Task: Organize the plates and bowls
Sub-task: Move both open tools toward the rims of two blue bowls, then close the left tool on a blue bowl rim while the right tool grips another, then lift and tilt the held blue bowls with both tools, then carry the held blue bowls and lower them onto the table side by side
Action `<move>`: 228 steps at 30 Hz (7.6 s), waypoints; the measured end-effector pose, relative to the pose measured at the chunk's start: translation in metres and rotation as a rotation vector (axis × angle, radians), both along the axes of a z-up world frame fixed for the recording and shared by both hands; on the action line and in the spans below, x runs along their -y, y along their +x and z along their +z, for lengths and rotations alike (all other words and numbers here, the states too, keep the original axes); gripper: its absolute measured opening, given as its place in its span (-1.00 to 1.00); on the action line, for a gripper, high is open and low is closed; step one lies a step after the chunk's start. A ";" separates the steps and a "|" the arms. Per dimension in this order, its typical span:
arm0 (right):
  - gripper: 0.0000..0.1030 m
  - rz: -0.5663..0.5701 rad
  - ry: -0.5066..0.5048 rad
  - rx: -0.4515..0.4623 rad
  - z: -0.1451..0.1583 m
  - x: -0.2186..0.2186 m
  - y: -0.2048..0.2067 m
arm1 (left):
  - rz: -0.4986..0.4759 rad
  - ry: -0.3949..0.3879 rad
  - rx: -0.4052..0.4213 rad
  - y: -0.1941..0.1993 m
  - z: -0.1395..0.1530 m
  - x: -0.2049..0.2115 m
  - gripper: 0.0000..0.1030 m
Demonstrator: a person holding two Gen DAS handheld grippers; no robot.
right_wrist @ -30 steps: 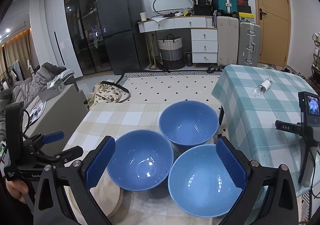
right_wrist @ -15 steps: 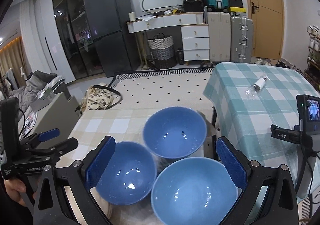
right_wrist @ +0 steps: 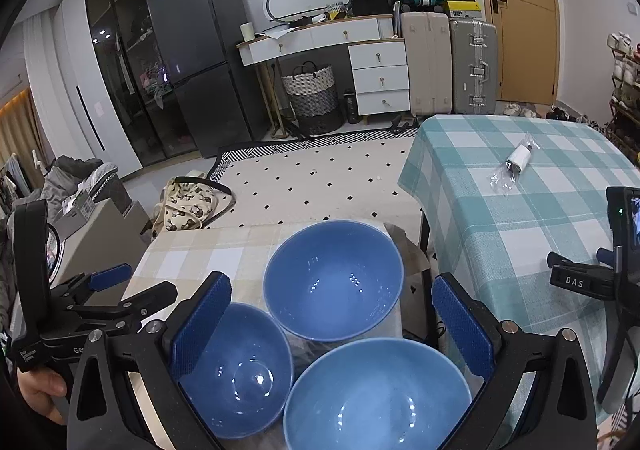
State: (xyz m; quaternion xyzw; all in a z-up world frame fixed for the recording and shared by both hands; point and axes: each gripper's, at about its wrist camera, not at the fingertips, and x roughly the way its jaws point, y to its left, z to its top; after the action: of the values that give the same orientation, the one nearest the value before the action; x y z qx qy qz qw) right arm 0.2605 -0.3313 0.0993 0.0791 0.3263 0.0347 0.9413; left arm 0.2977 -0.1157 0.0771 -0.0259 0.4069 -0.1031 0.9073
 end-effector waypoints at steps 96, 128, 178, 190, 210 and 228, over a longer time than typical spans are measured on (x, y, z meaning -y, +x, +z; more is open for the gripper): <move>-0.69 -0.054 -0.072 -0.272 -0.129 0.030 0.101 | -0.163 -0.063 -0.213 0.091 -0.100 0.062 -0.77; -0.69 -0.061 -0.062 -0.159 -0.092 0.029 0.076 | -0.147 -0.039 -0.099 0.070 -0.049 0.063 -0.77; -0.66 0.087 -0.086 0.064 -0.005 -0.036 -0.051 | -0.084 0.009 0.081 -0.052 0.028 0.012 -0.76; -0.64 0.135 -0.122 0.068 -0.010 -0.063 -0.067 | -0.063 0.035 0.076 -0.068 0.017 -0.003 -0.75; -0.62 0.208 -0.164 -0.015 -0.047 -0.091 -0.057 | -0.035 0.089 0.006 -0.076 -0.020 -0.023 -0.75; -0.61 0.222 -0.191 -0.113 -0.083 -0.093 -0.039 | -0.034 0.148 -0.064 -0.068 -0.054 -0.016 -0.74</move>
State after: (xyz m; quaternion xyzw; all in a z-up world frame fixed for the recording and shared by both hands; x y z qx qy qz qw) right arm 0.2218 -0.2380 0.0166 -0.0457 0.3873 0.1029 0.9150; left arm 0.2297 -0.0999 0.0234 0.0447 0.4425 -0.0870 0.8914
